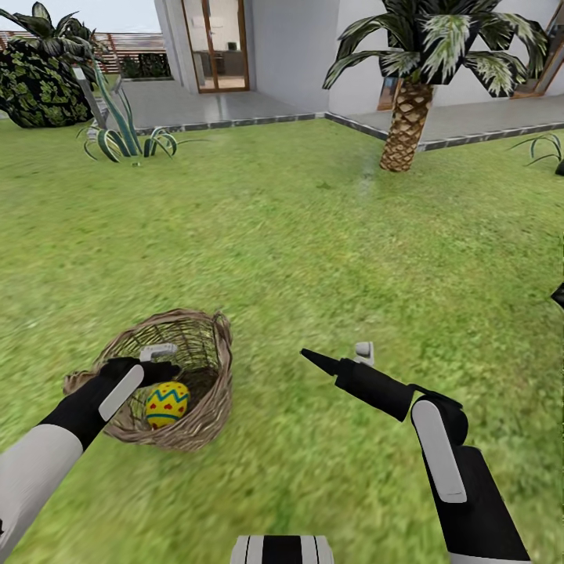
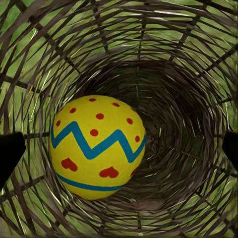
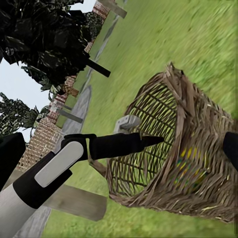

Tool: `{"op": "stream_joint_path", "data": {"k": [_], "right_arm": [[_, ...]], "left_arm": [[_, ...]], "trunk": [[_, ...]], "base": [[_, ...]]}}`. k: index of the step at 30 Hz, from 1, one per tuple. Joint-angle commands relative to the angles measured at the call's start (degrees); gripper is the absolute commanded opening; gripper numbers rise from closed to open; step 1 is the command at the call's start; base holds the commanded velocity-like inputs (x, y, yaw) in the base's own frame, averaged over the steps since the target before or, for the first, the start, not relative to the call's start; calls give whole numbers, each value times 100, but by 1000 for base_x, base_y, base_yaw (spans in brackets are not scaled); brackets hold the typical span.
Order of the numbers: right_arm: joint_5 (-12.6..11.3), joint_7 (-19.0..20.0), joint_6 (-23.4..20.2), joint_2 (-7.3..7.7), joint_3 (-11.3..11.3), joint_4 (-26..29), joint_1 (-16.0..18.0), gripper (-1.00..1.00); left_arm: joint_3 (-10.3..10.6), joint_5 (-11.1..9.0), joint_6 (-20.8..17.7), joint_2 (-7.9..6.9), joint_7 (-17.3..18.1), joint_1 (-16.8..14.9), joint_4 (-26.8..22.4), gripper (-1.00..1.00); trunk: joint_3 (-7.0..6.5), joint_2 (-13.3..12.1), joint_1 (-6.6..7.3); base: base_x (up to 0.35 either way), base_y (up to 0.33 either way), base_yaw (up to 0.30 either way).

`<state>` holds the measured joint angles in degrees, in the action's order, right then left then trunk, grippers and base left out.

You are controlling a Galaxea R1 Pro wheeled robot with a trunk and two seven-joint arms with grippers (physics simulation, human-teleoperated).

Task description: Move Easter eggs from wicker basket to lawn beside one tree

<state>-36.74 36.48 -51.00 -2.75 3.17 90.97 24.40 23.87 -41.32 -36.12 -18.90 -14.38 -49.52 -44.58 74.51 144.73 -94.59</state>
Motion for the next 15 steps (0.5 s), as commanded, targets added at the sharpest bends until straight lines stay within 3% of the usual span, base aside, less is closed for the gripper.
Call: {"op": "stream_joint_path", "data": {"k": [1, 15], "right_arm": [[6, 26, -33, -6, 14, 0, 4, 100], [1, 28, -35, -9, 7, 0, 4, 100]], "left_arm": [[30, -61, -9, -8, -54, -5, -8, 100], [30, -61, -9, -8, -49, -5, 16, 100]], "trunk": [[4, 2, 1], [-11, 2, 1]], "base": [[10, -156, 0], [2, -26, 67]]}}
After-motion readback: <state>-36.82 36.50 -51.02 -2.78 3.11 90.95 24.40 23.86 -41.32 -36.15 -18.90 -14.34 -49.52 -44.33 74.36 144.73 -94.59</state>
